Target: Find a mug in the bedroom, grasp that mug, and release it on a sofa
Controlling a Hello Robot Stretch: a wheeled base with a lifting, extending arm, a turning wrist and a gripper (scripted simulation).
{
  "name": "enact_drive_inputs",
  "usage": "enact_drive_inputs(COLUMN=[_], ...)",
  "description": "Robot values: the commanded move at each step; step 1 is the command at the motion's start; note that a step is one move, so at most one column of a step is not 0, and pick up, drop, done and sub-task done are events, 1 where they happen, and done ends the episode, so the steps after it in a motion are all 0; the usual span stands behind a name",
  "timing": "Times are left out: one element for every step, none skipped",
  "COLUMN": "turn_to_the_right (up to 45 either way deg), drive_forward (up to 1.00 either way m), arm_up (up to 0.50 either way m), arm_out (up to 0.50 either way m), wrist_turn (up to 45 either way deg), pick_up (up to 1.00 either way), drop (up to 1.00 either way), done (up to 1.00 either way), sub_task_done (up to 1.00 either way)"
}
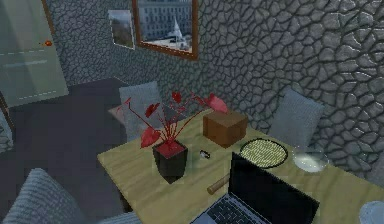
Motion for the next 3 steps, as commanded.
enact_drive_inputs(turn_to_the_right=[0.0, 0.0, 0.0], drive_forward=[0.0, 0.0, 0.0], arm_up=[0.0, -0.3, 0.0], arm_out=[0.0, 0.0, 0.0], wrist_turn=[27.0, 0.0, 0.0], pick_up=[0.0, 0.0, 1.0], drop=[0.0, 0.0, 0.0], done=[0.0, 0.0, 0.0], sub_task_done=[0.0, 0.0, 0.0])
